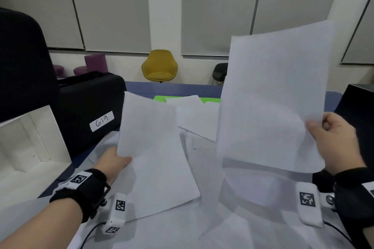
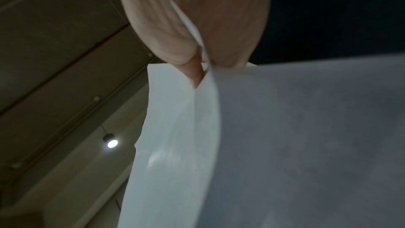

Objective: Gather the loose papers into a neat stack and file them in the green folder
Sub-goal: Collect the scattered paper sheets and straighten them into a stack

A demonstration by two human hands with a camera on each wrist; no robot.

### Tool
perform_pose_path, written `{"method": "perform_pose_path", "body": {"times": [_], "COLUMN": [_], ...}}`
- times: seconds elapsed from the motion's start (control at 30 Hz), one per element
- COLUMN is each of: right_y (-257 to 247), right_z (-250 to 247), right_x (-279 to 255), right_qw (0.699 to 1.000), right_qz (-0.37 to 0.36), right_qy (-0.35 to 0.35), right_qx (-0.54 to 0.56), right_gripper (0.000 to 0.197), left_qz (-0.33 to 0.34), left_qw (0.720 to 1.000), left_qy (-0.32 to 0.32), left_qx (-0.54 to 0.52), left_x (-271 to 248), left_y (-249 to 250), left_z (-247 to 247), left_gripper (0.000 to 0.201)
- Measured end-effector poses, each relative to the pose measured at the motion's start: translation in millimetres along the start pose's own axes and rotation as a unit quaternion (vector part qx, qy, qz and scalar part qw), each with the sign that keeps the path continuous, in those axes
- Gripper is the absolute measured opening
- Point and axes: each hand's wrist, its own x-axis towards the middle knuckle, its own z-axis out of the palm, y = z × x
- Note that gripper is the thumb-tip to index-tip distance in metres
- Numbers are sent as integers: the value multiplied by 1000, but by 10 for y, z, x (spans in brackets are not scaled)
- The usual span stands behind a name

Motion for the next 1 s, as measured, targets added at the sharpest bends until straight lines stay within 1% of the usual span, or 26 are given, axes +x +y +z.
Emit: {"method": "perform_pose_path", "body": {"times": [0.07,0.17,0.27,0.37,0.43,0.5,0.57,0.63,0.67,0.73,0.83,0.9,0.97,1.0], "right_y": [-67,-164,-187,-222,-289,-406,-562,-718,-785,-874,-855,-740,-591,-509], "right_z": [28,95,208,334,426,502,536,536,526,494,485,523,590,629], "right_x": [26,19,-47,-133,-191,-242,-264,-246,-234,-194,-156,-173,-223,-259], "right_qw": [999,994,990,986,983,978,975,971,969,965,967,974,980,982], "right_qz": [3,5,19,23,20,17,3,-12,-18,-27,-26,-23,-9,1], "right_qy": [9,8,-14,-43,-70,-94,-105,-103,-98,-87,-77,-79,-85,-89], "right_qx": [49,112,142,161,168,183,198,214,226,244,240,209,180,168], "right_gripper": [10,16,18,18,13,14,13,14,15,16,17,17,17,18], "left_qz": [21,44,47,51,49,48,40,30,24,20,11,8,9,8], "left_qw": [999,995,992,990,990,991,991,992,992,992,990,986,983,980], "left_qy": [-4,-37,-76,-99,-107,-108,-112,-113,-116,-116,-117,-113,-97,-96], "left_qx": [-35,-77,-88,-90,-79,-69,-63,-55,-50,-44,-78,-120,-155,-175], "left_x": [-76,-205,-340,-414,-429,-439,-447,-422,-412,-404,-416,-460,-482,-491], "left_y": [171,401,569,653,667,667,653,603,584,567,569,608,627,641], "left_z": [3,35,122,225,281,325,352,353,348,342,332,325,324,329], "left_gripper": [23,32,33,41,32,22,29,43,44,34,24,10,12,7]}}
